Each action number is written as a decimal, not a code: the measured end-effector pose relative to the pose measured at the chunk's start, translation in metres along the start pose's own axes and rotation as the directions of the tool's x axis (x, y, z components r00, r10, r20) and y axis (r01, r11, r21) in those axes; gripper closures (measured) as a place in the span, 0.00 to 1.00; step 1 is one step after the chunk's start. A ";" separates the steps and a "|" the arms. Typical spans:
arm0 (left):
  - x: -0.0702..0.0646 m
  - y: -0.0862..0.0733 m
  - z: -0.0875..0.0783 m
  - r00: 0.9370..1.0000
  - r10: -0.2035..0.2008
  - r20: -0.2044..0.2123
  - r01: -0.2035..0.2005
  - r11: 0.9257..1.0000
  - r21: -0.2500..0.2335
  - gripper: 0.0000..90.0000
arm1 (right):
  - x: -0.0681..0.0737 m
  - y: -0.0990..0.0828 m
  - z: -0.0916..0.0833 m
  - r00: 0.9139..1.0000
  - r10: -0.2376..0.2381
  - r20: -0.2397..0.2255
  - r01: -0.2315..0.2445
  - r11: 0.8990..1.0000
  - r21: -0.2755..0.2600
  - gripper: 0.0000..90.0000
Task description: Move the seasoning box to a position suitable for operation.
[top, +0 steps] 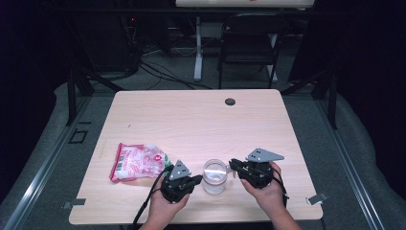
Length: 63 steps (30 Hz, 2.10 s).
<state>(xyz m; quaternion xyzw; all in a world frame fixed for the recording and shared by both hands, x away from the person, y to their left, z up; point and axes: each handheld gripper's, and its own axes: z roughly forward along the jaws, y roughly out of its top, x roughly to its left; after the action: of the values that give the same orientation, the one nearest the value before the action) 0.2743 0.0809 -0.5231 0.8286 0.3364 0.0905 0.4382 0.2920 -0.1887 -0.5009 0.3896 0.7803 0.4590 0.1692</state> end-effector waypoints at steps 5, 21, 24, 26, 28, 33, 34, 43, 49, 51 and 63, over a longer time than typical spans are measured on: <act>0.001 0.001 -0.001 1.000 0.001 0.005 -0.001 1.000 0.000 1.00 | 0.000 0.000 0.000 1.000 0.000 0.000 0.000 1.000 0.001 0.91; 0.000 0.000 0.001 1.000 0.002 -0.007 -0.002 1.000 0.011 1.00 | 0.000 0.000 0.000 1.000 0.001 -0.002 -0.001 1.000 -0.001 0.90; 0.001 0.000 0.001 1.000 0.008 -0.010 -0.008 1.000 0.014 1.00 | 0.000 0.000 0.000 1.000 0.002 -0.002 -0.002 1.000 -0.002 0.90; 0.001 0.000 0.001 1.000 0.006 -0.008 -0.006 1.000 0.013 1.00 | 0.000 0.000 0.000 1.000 0.002 -0.002 -0.002 1.000 -0.002 0.90; 0.000 0.000 0.001 1.000 0.002 -0.004 -0.002 1.000 0.009 1.00 | 0.000 0.000 0.000 1.000 0.004 -0.001 -0.004 1.000 -0.002 0.90; 0.000 0.002 -0.002 1.000 0.001 0.000 -0.001 1.000 0.002 1.00 | 0.000 -0.001 0.000 1.000 0.003 -0.001 -0.003 1.000 -0.002 0.90; 0.000 0.003 -0.002 1.000 0.001 0.003 -0.001 1.000 0.000 1.00 | 0.000 -0.001 0.000 1.000 0.003 -0.001 -0.003 1.000 -0.002 0.90; 0.001 0.005 -0.005 1.000 0.008 -0.002 -0.008 1.000 -0.014 1.00 | -0.001 -0.001 0.000 1.000 0.010 -0.005 -0.010 1.000 -0.004 0.90; 0.001 0.006 -0.006 1.000 0.007 -0.002 -0.007 1.000 -0.021 1.00 | -0.002 -0.002 0.000 1.000 0.016 -0.009 -0.016 1.000 -0.009 0.90; 0.000 0.007 -0.006 1.000 0.003 -0.003 -0.003 1.000 -0.025 1.00 | -0.002 -0.002 0.000 1.000 0.020 -0.009 -0.020 1.000 -0.012 0.90; -0.001 0.013 -0.010 1.000 0.013 -0.008 -0.013 0.999 -0.042 1.00 | -0.002 -0.003 0.001 1.000 0.019 -0.006 -0.019 1.000 -0.015 0.90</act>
<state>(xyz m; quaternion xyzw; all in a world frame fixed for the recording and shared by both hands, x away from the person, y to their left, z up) 0.2758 0.0820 -0.5065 0.8210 0.3308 0.1036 0.4537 0.2924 -0.1905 -0.5036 0.3943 0.7737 0.4675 0.1656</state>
